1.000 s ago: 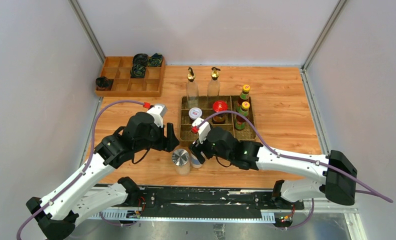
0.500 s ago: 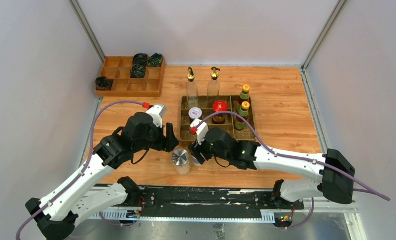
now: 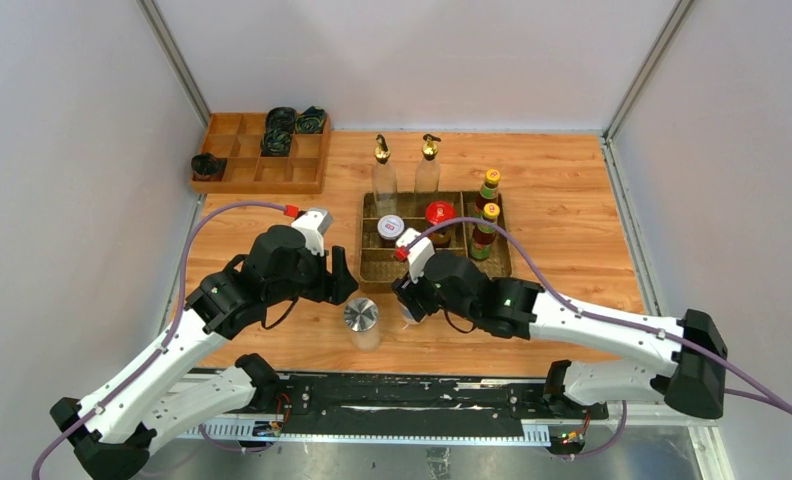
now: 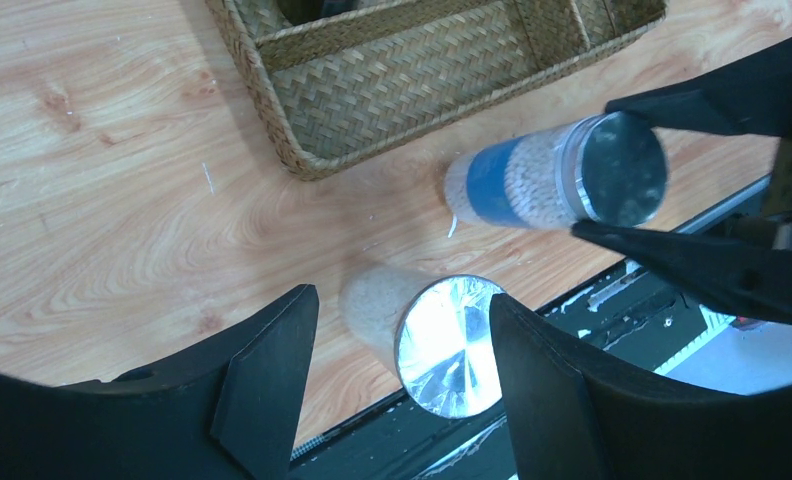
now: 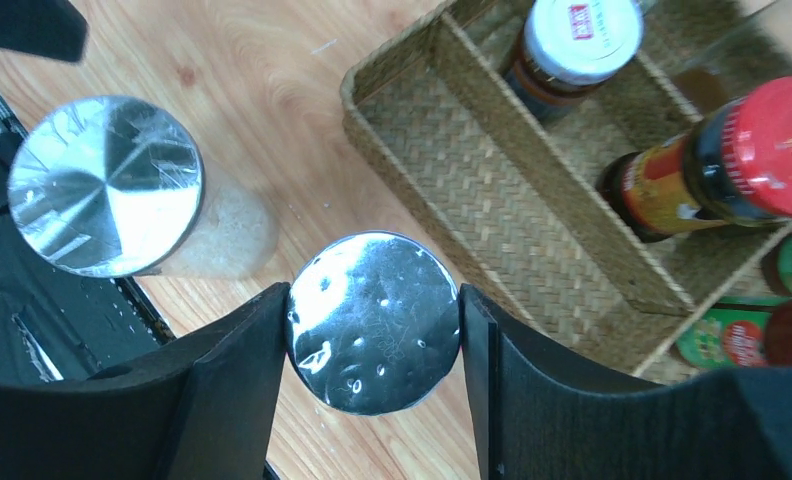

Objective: Organize the condiment bottles
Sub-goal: Pick up the bottle from the center of the board, then place the bottle in the storage box.

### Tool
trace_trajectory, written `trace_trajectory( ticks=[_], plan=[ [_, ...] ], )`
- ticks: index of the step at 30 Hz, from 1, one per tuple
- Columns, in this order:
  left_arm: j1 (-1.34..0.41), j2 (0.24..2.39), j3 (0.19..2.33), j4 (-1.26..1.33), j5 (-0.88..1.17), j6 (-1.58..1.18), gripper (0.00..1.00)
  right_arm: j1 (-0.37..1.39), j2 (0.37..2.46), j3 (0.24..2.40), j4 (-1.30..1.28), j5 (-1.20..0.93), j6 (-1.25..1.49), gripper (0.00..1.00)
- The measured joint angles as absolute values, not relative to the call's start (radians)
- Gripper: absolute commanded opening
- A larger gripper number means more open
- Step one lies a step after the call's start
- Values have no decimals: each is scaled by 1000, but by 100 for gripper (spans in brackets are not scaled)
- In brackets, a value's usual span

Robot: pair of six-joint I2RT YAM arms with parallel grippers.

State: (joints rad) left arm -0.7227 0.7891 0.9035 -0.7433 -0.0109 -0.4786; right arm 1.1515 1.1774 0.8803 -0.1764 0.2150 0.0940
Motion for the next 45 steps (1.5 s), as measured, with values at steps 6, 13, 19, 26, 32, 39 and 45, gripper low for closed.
trace_trajectory(
  ticks=[6,13,19,26,32,39,45],
  plan=[
    [-723,789,904,-743,-10,-479,69,1151,1070,933,-249,289,94,64],
    [-723,791,904,-743,-10,-479,69,1151,925,948,-374,400,101,64],
    [-723,802,904,-743,-10,-479,69,1148,837,999,-536,530,114,65],
    [-723,808,904,-743,1,-479,69,1061,770,1073,-707,663,146,66],
    [-723,810,904,-743,12,-480,69,892,780,1145,-780,641,154,65],
    [-723,810,904,-743,16,-483,69,746,912,1282,-783,509,134,64],
    [-723,807,904,-743,16,-483,69,641,1008,1346,-768,322,104,64]
  ],
)
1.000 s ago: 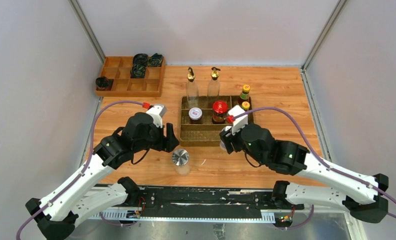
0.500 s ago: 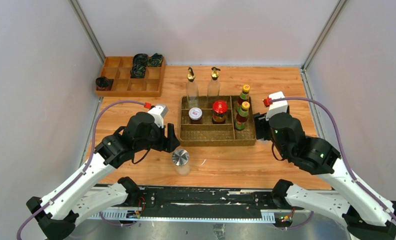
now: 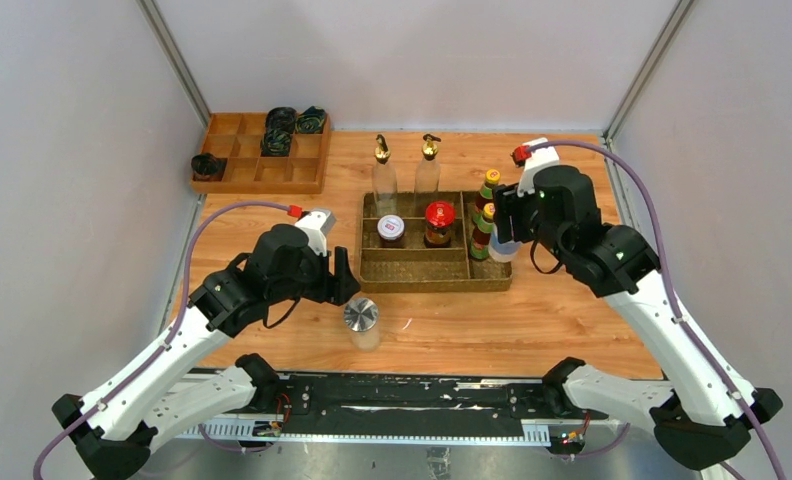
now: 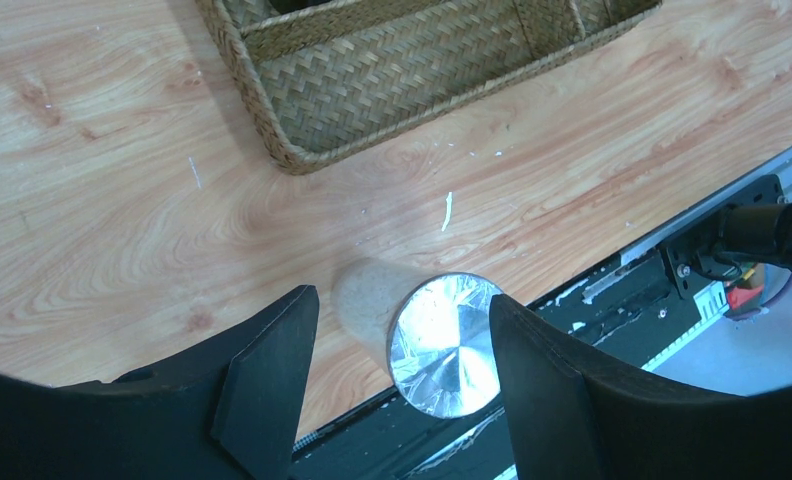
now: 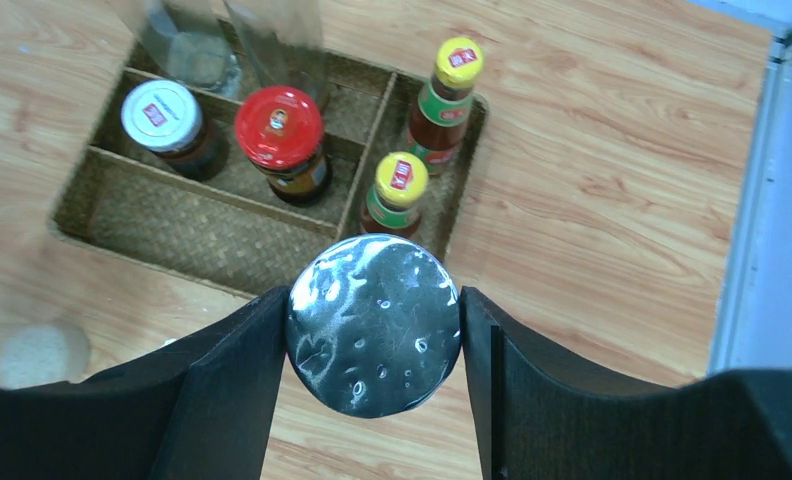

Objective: Organize the condiment bottles
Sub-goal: Place the bottle in the storage box.

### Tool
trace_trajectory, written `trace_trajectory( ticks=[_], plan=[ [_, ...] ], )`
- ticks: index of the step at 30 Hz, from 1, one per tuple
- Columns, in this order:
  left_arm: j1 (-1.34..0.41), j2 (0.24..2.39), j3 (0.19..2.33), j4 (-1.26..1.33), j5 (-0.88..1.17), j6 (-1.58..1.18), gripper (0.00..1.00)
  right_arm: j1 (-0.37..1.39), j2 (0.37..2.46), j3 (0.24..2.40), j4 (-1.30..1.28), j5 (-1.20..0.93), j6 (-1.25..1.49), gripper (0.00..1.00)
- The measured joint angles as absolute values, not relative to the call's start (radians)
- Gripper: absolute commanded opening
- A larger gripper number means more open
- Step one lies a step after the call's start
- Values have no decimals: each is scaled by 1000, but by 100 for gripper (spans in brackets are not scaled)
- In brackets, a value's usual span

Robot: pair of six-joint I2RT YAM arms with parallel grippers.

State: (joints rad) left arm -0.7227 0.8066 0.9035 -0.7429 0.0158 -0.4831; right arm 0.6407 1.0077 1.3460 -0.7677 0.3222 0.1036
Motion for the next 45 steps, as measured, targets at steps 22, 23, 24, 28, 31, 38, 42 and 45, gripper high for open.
trace_trajectory(
  ticks=[22,23,24,28,31,38,42,45],
  plan=[
    [-723,802,880,-737,15,-483,69,504,1164,1378,-591,-422,-31,63],
    [-723,802,879,-735,15,-483,69,504,1163,1365,-583,-426,-40,63],
    [-723,803,878,-735,15,-483,69,506,1162,1353,-575,-426,-48,63],
    [-723,807,876,-734,15,-483,69,524,1168,1318,-566,-407,-74,63],
    [-723,812,875,-732,15,-483,69,547,1183,1315,-557,-364,-84,63],
    [-723,814,871,-727,15,-482,69,583,1217,1286,-483,-219,-59,62],
    [-723,814,868,-727,15,-482,69,609,1226,1241,-437,-154,-32,62],
    [-723,814,867,-727,15,-482,69,628,1248,1222,-411,-124,-12,62]
  ],
)
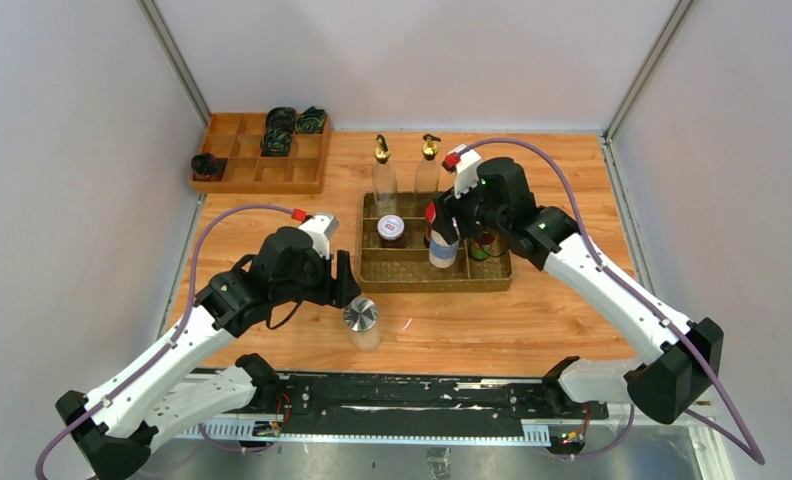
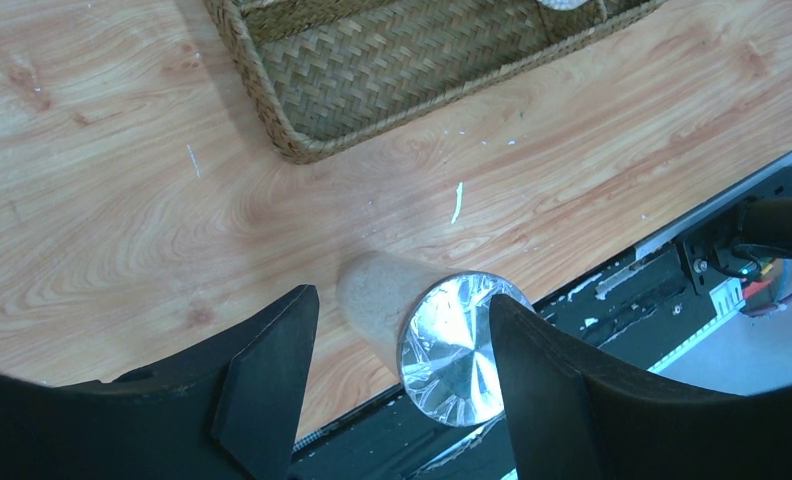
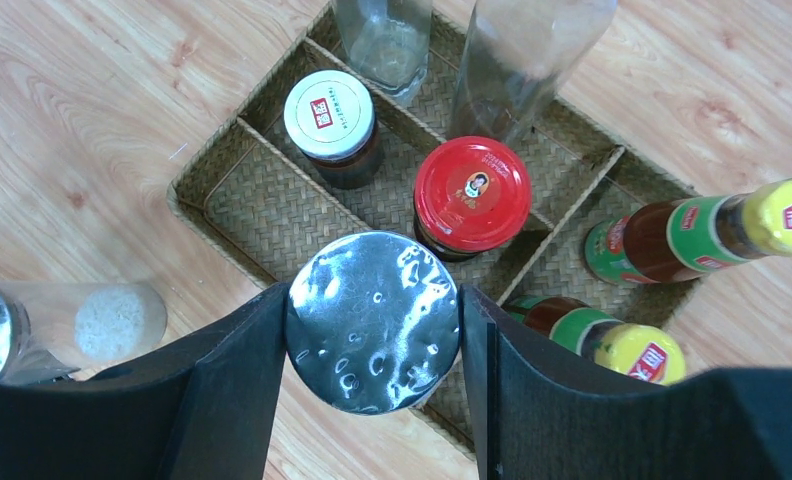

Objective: Organize the condiment bottles
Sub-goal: Place the bottle in the storage box.

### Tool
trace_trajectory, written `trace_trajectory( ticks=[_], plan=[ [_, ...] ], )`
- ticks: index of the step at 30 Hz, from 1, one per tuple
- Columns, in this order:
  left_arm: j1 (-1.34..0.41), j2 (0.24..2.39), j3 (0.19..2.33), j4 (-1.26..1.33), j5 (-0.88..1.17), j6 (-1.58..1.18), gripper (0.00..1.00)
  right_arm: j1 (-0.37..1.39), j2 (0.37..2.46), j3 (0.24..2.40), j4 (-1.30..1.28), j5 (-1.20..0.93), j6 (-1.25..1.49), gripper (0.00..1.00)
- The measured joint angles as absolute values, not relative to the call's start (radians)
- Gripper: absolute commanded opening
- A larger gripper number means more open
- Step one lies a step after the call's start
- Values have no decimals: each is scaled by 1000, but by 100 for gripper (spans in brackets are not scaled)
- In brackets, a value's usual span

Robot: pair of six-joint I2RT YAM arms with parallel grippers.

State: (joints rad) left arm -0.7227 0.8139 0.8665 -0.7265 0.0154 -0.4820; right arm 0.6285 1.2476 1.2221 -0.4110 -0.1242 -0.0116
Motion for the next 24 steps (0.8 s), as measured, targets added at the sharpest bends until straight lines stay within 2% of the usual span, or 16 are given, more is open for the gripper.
trace_trajectory(
  ticks=[24],
  plan=[
    [-723,793,850,-727,16,-482,69,743,1280,1099,-278,22,28,62]
  ],
)
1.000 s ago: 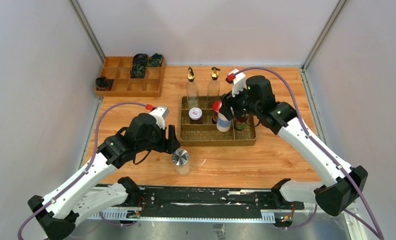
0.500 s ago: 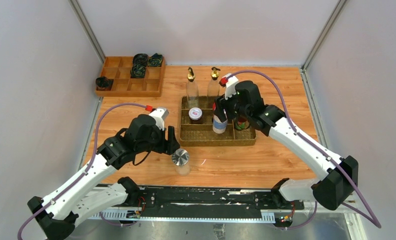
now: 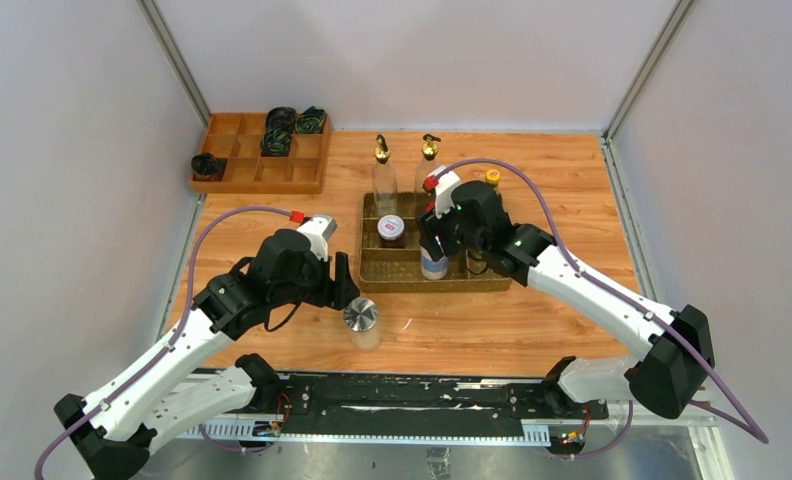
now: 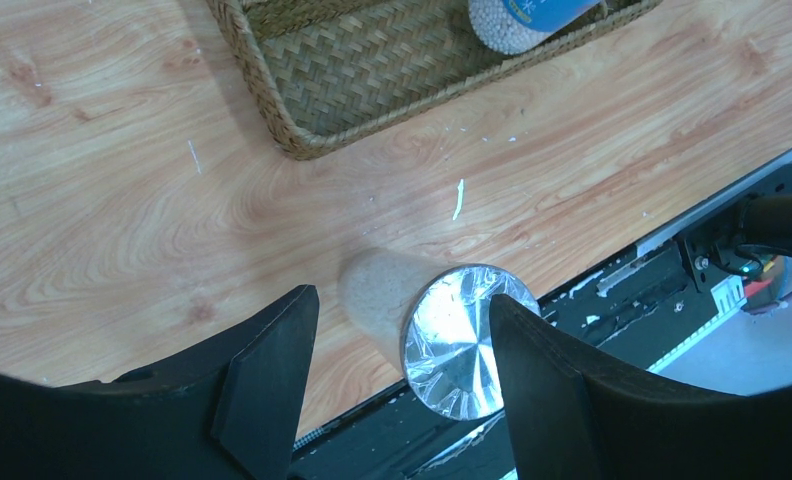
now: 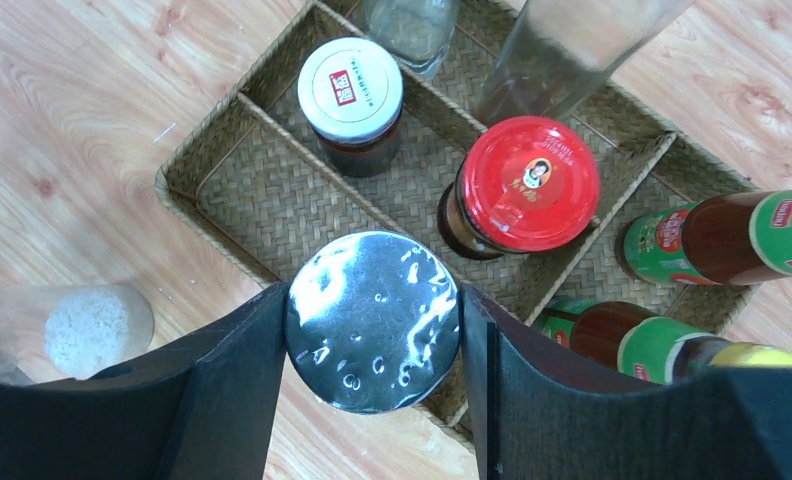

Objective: Organize the condiment bottles
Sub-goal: Place the bottle in the storage box.

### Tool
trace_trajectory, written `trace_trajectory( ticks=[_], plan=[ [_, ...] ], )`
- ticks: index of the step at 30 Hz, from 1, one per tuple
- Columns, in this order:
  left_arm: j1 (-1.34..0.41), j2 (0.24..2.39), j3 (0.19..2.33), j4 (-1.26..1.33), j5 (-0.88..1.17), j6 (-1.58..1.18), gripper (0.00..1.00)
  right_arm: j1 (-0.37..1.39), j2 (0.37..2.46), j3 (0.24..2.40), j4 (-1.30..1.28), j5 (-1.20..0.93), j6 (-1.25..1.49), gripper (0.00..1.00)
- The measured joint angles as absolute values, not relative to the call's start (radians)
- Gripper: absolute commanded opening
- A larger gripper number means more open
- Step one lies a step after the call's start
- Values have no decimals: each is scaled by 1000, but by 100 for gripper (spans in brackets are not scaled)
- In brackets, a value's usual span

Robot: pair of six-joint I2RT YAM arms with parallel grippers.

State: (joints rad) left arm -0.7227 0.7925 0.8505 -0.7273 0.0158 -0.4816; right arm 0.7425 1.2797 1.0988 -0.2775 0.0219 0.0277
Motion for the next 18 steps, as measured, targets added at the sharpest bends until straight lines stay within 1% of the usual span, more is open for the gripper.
trace_trajectory(
  ticks=[4,18],
  plan=[
    [-723,792,850,-727,16,-482,69,770,1269,1067,-261,49,26,62],
    [-723,792,839,-728,16,-481,69,770,1256,1007,-189,94,26,62]
  ],
)
